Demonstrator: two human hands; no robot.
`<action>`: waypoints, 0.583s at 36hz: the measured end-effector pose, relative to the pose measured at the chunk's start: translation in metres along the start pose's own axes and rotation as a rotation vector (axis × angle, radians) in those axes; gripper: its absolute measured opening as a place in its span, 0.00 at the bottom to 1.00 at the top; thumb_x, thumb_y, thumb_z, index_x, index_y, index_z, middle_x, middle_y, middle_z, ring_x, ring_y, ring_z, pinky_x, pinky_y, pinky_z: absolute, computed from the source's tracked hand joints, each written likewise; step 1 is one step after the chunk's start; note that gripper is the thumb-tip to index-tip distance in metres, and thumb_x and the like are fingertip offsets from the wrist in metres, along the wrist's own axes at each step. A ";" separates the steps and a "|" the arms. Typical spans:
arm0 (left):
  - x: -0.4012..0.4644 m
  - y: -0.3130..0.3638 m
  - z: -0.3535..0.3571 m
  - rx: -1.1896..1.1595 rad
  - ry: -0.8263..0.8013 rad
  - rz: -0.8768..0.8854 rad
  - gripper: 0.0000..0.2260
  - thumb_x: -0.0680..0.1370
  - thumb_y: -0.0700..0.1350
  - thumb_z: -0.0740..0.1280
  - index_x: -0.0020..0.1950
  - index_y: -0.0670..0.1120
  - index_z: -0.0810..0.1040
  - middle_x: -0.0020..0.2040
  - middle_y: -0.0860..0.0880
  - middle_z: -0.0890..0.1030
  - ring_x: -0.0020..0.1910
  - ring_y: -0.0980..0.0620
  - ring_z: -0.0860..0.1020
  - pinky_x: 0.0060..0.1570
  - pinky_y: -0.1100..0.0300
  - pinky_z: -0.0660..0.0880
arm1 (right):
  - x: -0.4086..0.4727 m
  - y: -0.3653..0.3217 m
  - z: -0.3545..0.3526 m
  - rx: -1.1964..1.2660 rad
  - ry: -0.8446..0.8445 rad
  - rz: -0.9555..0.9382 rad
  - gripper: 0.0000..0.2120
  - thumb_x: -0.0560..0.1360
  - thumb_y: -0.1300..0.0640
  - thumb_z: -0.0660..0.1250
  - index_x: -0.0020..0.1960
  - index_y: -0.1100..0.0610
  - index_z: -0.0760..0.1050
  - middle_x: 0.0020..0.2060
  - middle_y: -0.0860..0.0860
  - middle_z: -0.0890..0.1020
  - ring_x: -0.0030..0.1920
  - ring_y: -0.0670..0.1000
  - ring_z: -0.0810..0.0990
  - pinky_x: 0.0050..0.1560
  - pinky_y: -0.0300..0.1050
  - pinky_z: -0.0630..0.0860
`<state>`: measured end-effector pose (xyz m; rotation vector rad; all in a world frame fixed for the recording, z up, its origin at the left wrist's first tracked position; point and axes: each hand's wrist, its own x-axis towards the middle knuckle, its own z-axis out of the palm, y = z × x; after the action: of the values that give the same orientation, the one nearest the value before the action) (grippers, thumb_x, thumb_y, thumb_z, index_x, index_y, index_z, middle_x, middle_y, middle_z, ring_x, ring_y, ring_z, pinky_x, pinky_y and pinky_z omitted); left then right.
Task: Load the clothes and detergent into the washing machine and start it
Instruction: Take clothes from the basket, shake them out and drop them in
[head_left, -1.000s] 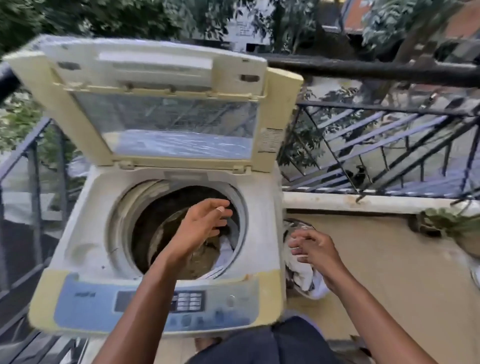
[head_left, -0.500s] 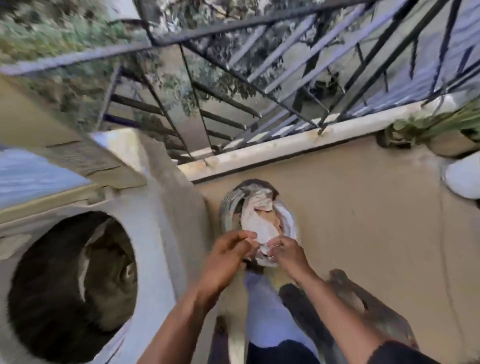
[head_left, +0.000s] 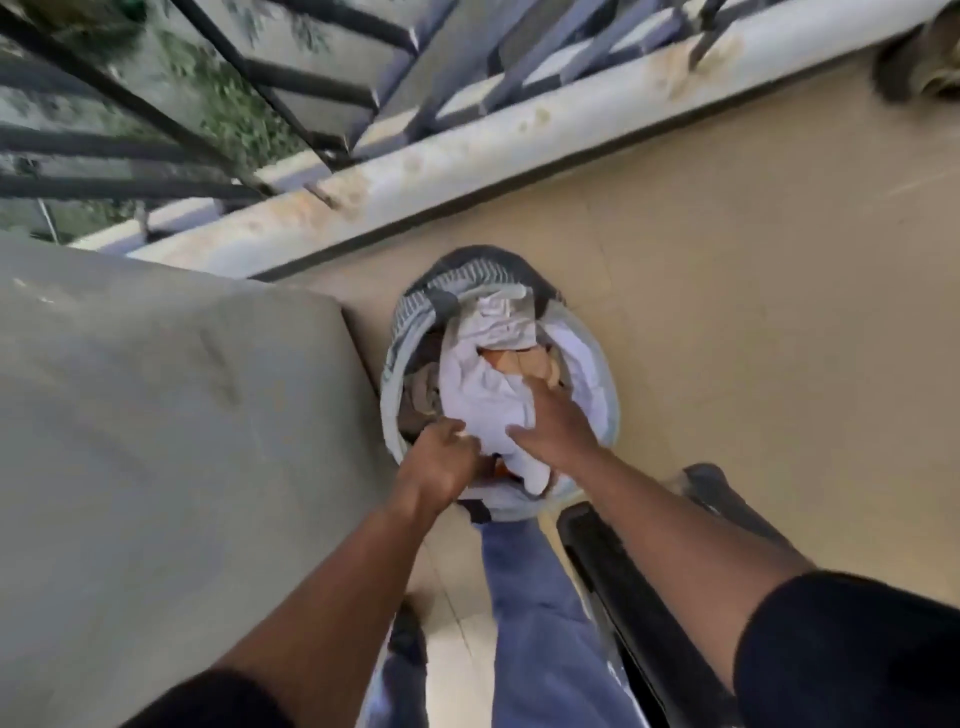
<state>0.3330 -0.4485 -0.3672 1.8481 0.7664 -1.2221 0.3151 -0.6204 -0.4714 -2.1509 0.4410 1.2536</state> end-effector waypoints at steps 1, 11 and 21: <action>0.009 0.000 0.000 0.020 0.018 0.002 0.17 0.83 0.39 0.64 0.37 0.55 0.70 0.40 0.58 0.75 0.52 0.51 0.75 0.45 0.61 0.68 | 0.013 0.003 0.005 0.004 -0.030 0.000 0.44 0.74 0.42 0.74 0.82 0.50 0.56 0.78 0.58 0.65 0.76 0.62 0.67 0.72 0.56 0.70; 0.029 -0.004 -0.012 0.078 -0.006 -0.013 0.09 0.82 0.42 0.65 0.60 0.42 0.81 0.55 0.43 0.85 0.55 0.44 0.82 0.57 0.51 0.77 | 0.033 0.008 0.026 0.026 0.136 -0.050 0.12 0.76 0.39 0.63 0.46 0.47 0.69 0.44 0.54 0.79 0.47 0.59 0.80 0.43 0.49 0.77; -0.002 -0.002 -0.029 0.307 -0.030 0.150 0.42 0.67 0.53 0.77 0.79 0.54 0.65 0.69 0.52 0.79 0.67 0.48 0.79 0.63 0.55 0.76 | -0.064 -0.053 -0.017 0.559 -0.031 -0.107 0.18 0.77 0.53 0.72 0.35 0.51 0.66 0.30 0.43 0.68 0.33 0.44 0.69 0.39 0.46 0.64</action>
<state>0.3438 -0.4226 -0.3590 2.0856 0.4316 -1.3230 0.3238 -0.5922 -0.3917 -1.6558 0.5758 0.9608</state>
